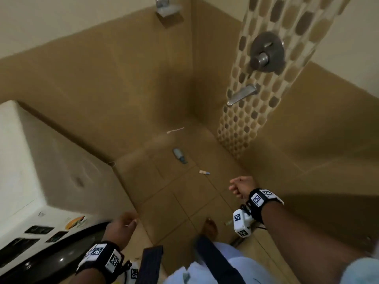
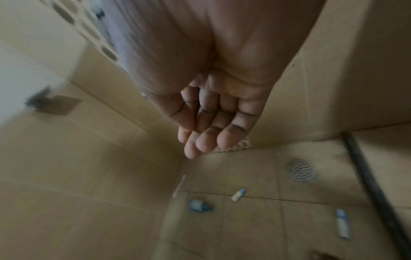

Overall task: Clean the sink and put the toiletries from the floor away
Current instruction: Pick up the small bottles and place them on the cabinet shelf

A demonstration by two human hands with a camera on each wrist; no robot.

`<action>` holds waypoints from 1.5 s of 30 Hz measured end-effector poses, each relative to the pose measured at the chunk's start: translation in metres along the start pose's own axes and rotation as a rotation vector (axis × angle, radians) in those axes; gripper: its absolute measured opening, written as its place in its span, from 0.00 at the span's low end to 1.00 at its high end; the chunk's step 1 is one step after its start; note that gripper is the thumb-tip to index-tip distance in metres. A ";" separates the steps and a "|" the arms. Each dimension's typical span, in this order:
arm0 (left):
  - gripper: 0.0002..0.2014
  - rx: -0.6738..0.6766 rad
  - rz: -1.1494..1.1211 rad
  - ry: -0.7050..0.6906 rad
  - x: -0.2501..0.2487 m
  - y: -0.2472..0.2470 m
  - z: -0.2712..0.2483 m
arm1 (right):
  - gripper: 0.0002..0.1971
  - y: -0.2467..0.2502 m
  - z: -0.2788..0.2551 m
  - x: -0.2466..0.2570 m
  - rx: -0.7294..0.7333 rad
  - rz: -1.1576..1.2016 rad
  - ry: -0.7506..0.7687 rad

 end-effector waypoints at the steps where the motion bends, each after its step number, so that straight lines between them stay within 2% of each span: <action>1: 0.06 0.033 -0.002 0.017 -0.002 -0.002 0.021 | 0.09 -0.003 0.019 -0.004 0.000 -0.072 -0.031; 4: 0.04 0.100 0.016 0.016 -0.021 -0.005 0.062 | 0.08 -0.007 0.051 -0.020 -0.007 -0.324 -0.060; 7: 0.05 0.181 0.070 -0.018 -0.045 -0.014 0.108 | 0.08 -0.017 0.072 -0.039 0.008 -0.396 -0.114; 10: 0.09 0.286 0.181 -0.082 -0.067 -0.032 0.166 | 0.09 -0.028 0.102 -0.069 0.016 -0.334 -0.156; 16: 0.16 0.481 0.525 -0.330 -0.132 -0.102 0.320 | 0.10 -0.046 0.182 -0.150 -0.089 -0.167 -0.306; 21: 0.17 0.428 0.675 -0.410 -0.174 -0.159 0.436 | 0.04 -0.073 0.252 -0.247 -0.078 -0.216 -0.476; 24: 0.16 0.417 0.697 -0.402 -0.184 -0.201 0.488 | 0.09 -0.089 0.294 -0.302 -0.095 -0.203 -0.519; 28: 0.14 0.421 0.763 -0.411 -0.184 -0.267 0.525 | 0.11 -0.113 0.343 -0.369 -0.084 -0.213 -0.547; 31: 0.13 0.459 0.791 -0.410 -0.177 -0.314 0.533 | 0.12 -0.119 0.375 -0.404 -0.115 -0.212 -0.617; 34: 0.12 0.538 0.781 -0.424 -0.158 -0.358 0.533 | 0.17 -0.118 0.401 -0.437 -0.249 -0.331 -0.671; 38: 0.12 0.631 0.751 -0.460 -0.124 -0.403 0.526 | 0.24 -0.120 0.421 -0.473 -0.291 -0.232 -0.760; 42: 0.13 0.680 0.767 -0.411 -0.098 -0.416 0.523 | 0.20 -0.130 0.440 -0.479 -0.318 -0.293 -0.769; 45: 0.13 0.680 0.748 -0.356 -0.087 -0.411 0.526 | 0.21 -0.145 0.446 -0.456 -0.277 -0.311 -0.663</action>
Point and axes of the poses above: each hand's wrist, its own z-axis towards the middle knuckle, its own y-axis out of the back of the hand, x = y × z, the point moved 1 cm from there along z, towards the middle knuckle, and after that the axes turned 9 degrees about z, right-handed, at the moved point
